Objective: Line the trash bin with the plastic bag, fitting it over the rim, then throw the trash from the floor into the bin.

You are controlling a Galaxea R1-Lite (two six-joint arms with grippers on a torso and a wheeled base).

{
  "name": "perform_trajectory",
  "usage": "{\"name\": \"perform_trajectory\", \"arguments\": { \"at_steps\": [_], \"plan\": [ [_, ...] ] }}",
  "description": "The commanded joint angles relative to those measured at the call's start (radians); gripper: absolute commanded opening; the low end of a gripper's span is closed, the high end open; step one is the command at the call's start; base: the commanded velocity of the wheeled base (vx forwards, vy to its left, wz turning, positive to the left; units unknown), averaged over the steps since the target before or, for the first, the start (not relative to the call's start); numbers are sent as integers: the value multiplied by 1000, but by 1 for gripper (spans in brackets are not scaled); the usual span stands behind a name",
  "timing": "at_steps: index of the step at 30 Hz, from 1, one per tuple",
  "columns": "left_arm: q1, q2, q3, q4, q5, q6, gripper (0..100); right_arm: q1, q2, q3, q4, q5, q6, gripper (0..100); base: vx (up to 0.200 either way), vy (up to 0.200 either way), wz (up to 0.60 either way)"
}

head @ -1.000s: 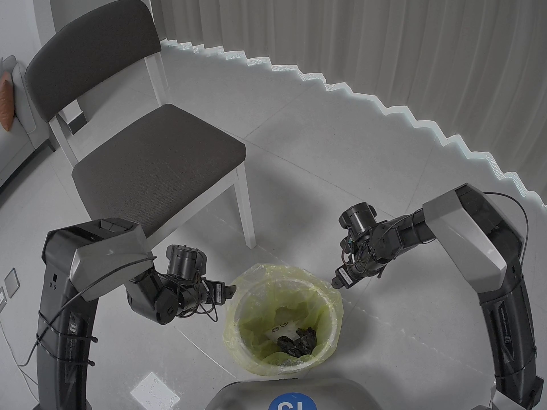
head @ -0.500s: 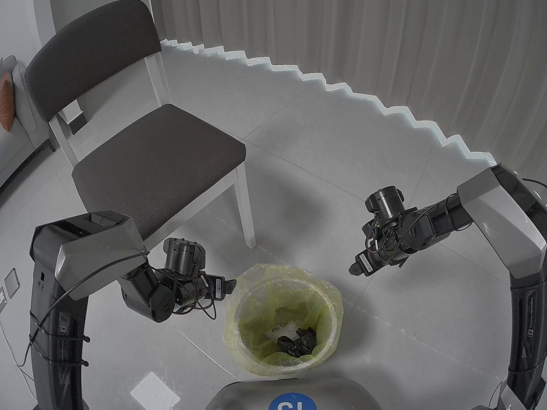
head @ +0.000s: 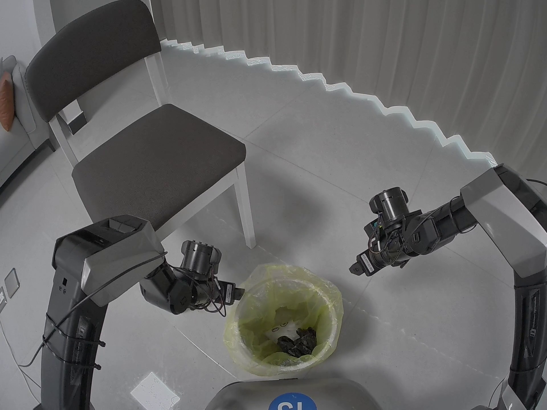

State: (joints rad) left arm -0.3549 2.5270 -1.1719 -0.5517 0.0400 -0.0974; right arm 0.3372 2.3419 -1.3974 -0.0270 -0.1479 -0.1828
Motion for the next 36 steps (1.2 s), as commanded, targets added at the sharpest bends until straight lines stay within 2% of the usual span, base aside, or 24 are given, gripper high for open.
{"name": "perform_trajectory", "arguments": {
  "at_steps": [1, 9, 18, 23, 36],
  "plan": [
    [4, 27, -75, 47, 3, 8, 100, 0, 16, 2, -17, 8, -1, 100, 0, 0, 0],
    [27, -7, -48, 22, 46, 1, 100, -3, 14, 12, -21, 14, 8, 100, 0, 0, 0],
    [28, -126, 123, -94, 46, 1, 100, -9, -30, 109, -102, 2, 17, 100, 0, 0, 0],
    [20, -226, 245, -168, 47, 4, 100, -18, -113, 218, -179, 7, 29, 100, 0, 0, 0],
    [10, -490, 517, -277, 47, 5, 100, -29, -331, 454, -251, 5, 69, 100, 0, 0, 0]
  ]
}}
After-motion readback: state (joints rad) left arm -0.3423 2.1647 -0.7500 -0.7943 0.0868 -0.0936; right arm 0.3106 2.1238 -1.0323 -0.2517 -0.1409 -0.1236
